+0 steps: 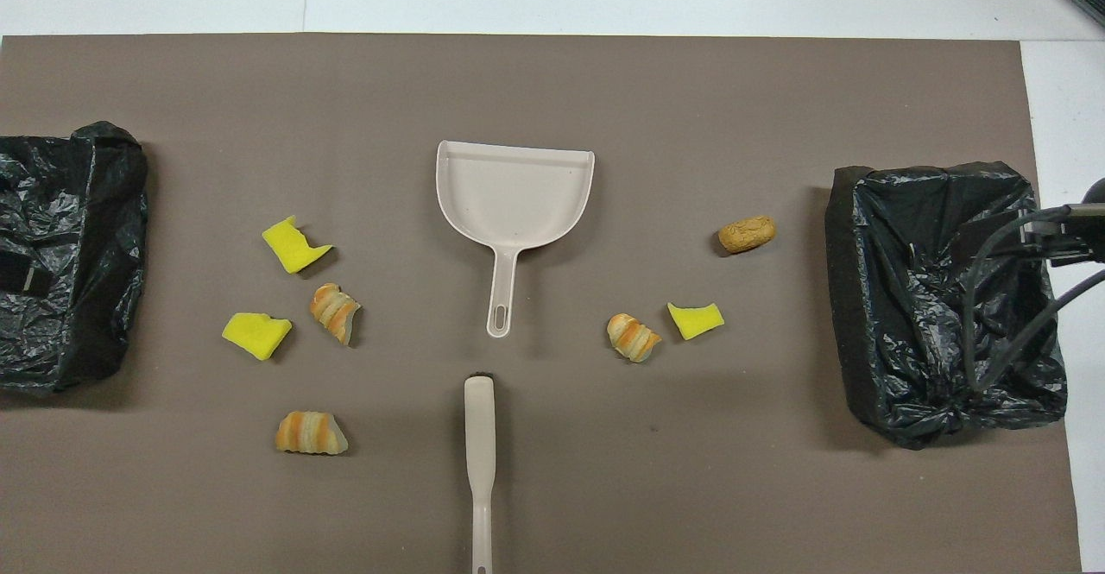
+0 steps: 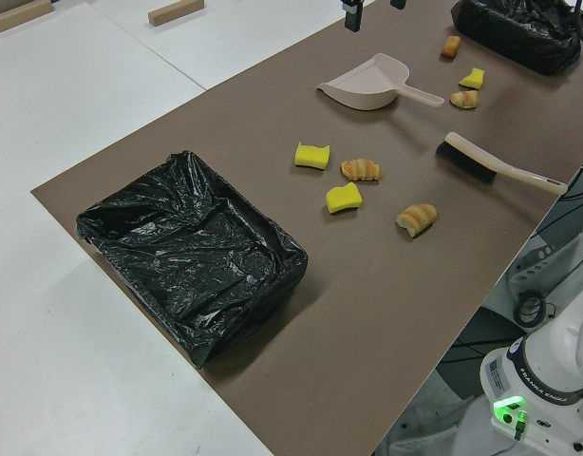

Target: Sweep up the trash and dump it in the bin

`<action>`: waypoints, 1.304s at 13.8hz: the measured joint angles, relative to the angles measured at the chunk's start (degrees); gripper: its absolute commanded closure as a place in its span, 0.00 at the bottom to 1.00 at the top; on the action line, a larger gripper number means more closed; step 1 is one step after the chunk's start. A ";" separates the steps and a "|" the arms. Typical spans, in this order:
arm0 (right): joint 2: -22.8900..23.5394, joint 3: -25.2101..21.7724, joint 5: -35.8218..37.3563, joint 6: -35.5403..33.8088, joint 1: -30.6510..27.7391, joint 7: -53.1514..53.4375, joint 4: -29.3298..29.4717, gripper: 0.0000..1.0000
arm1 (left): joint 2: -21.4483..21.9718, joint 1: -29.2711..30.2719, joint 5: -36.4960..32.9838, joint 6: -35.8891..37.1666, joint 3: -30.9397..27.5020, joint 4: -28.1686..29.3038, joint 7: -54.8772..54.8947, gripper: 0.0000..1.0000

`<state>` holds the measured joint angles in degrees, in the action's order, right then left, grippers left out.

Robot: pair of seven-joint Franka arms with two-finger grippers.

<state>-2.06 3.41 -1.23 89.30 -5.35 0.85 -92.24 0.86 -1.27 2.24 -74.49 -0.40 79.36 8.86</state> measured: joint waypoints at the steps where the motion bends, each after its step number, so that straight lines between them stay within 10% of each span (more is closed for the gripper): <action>1: 0.00 0.00 0.00 0.00 0.00 0.00 0.00 0.00 | 0.00 0.00 0.00 0.00 0.03 0.00 0.00 0.00; 18: 4.14 -0.03 -0.72 -2.14 3.62 1.49 -0.12 0.00 | 0.01 0.01 0.00 -3.07 -0.15 0.68 -0.01 0.00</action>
<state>2.08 3.39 -1.95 87.16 -1.73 2.34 -92.36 0.87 -1.26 2.24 -77.56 -0.54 80.05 8.86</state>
